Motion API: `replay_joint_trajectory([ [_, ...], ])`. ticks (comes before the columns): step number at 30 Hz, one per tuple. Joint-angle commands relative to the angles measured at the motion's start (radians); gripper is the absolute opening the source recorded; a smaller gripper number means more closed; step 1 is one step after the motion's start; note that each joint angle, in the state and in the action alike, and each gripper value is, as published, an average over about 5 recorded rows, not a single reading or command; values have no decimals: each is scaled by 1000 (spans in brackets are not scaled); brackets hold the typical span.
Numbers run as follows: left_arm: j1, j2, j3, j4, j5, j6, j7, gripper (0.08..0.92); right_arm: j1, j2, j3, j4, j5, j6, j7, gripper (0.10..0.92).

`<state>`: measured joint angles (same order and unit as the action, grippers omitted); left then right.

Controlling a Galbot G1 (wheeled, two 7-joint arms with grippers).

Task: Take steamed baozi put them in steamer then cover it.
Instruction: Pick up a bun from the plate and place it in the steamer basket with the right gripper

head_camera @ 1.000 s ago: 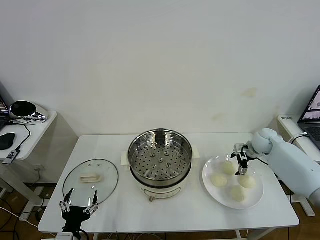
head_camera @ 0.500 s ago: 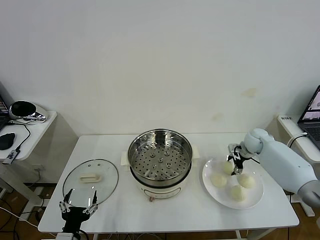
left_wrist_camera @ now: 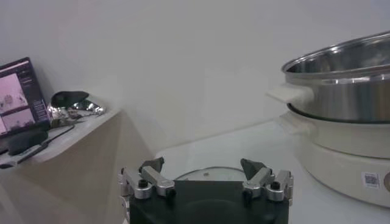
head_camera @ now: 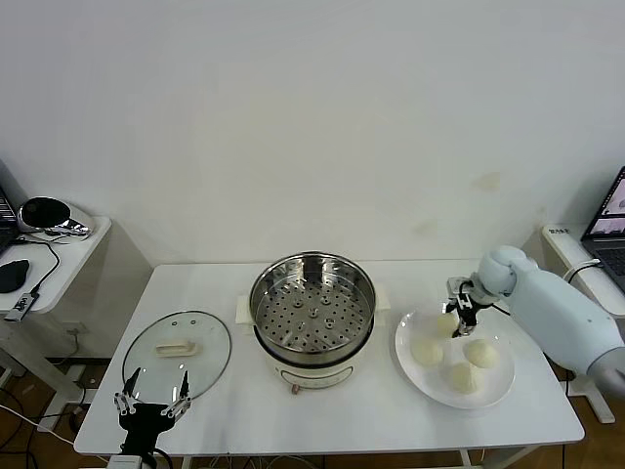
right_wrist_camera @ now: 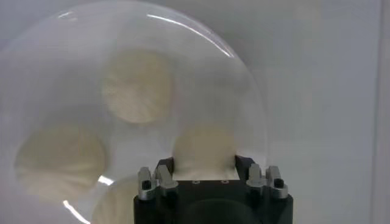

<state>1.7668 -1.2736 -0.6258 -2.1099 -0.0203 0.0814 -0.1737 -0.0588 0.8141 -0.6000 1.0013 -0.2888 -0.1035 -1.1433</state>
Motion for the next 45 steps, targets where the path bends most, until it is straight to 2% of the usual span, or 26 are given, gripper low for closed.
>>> replay_joint_trajectory([
  [1,1,4,0,-1,-1,0,0,823,186,-109,-111,138,152,6,-26,623],
  [8,-7,14,2,0,-8,-5,0,823,476,-100,-256,162,322,52,-51,628],
  [15,-10,20,-4,9,-13,-21,-1,823,668,50,-407,153,463,137,-12,630],
  [24,-16,20,-22,22,-22,-25,0,823,677,296,-526,98,501,324,21,641],
  [30,-19,19,-29,31,-23,-26,0,823,638,417,-587,59,432,458,28,652],
  [45,-18,12,-40,42,-25,-33,0,823,505,531,-613,-48,27,703,125,655],
])
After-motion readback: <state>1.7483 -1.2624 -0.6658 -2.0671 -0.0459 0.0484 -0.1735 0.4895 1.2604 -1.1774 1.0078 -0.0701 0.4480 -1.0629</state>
